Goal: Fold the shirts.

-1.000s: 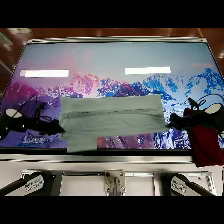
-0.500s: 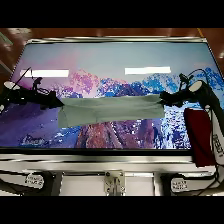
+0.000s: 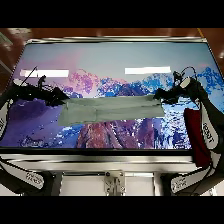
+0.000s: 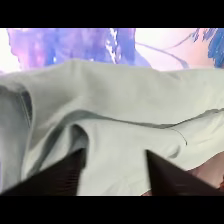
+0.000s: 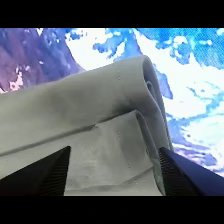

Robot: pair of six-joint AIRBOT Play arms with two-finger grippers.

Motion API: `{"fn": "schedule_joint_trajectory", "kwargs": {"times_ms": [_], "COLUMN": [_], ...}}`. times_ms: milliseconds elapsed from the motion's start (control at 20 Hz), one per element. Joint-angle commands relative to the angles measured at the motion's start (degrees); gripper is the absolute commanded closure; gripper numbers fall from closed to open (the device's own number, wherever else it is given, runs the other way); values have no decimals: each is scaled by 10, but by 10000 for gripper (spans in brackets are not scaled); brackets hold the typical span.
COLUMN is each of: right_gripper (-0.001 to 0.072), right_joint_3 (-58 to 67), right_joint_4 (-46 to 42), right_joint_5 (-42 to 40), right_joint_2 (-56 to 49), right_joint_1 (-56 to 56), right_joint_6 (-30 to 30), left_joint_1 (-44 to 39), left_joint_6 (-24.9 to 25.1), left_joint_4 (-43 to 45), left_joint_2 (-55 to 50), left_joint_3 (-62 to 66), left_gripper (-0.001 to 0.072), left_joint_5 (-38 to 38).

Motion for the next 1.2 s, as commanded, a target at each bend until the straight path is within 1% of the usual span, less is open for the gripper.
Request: {"fn": "schedule_joint_trajectory", "kwargs": {"times_ms": [0, 100, 200, 300, 350, 450, 600, 650, 700, 750, 800, 850, 900, 950, 1000, 1050, 1150], "right_gripper": [16, 16, 16, 16, 16, 16, 26, 89, 398, 647, 639, 639, 639, 639, 639, 639, 639], "right_joint_3": [4, 4, 3, 3, 3, 3, 3, 4, 4, 4, 4, 4, 4, 4, 4, 4, 4], "right_joint_4": [-27, -74, -62, 11, 61, 136, 158, 160, 160, 161, 162, 162, 162, 162, 163, 165, 168], "right_joint_5": [19, 43, 68, 69, 68, 74, 81, 86, 92, 102, 119, 132, 144, 155, 166, 177, 205], "right_joint_2": [13, 25, 17, -5, -20, -48, -78, -82, -82, -78, -68, -53, -29, -1, 34, 70, 145], "right_joint_1": [1, -2, -19, -41, -51, -60, -49, -45, -43, -44, -44, -44, -44, -44, -43, -43, -43], "right_joint_6": [-7, -6, -6, -11, -26, -42, -49, -50, -50, -49, -65, -88, -99, -101, -101, -101, -86], "left_joint_1": [11, 26, 34, 31, 28, 19, 4, -1, -5, -12, -19, -30, -46, -69, -97, -133, -214], "left_joint_6": [0, 5, 5, 5, 5, 19, 23, 27, 40, 49, 56, 57, 57, 57, 57, 57, 57], "left_joint_4": [2, 2, 2, 1, -1, -9, -14, -20, -36, -56, -77, -98, -114, -124, -127, -127, -124], "left_joint_2": [-5, 3, 17, 34, 42, 53, 62, 63, 63, 63, 63, 63, 63, 63, 62, 62, 55], "left_joint_3": [18, 25, 25, 25, 25, 25, 25, 25, 25, 25, 25, 25, 24, 24, 24, 24, 23], "left_gripper": [118, 118, 119, 119, 119, 119, 119, 119, 119, 121, 128, 173, 377, 547, 638, 668, 668], "left_joint_5": [-52, -95, -108, -108, -109, -115, -115, -115, -117, -117, -115, -107, -96, -76, -52, -21, 49]}}
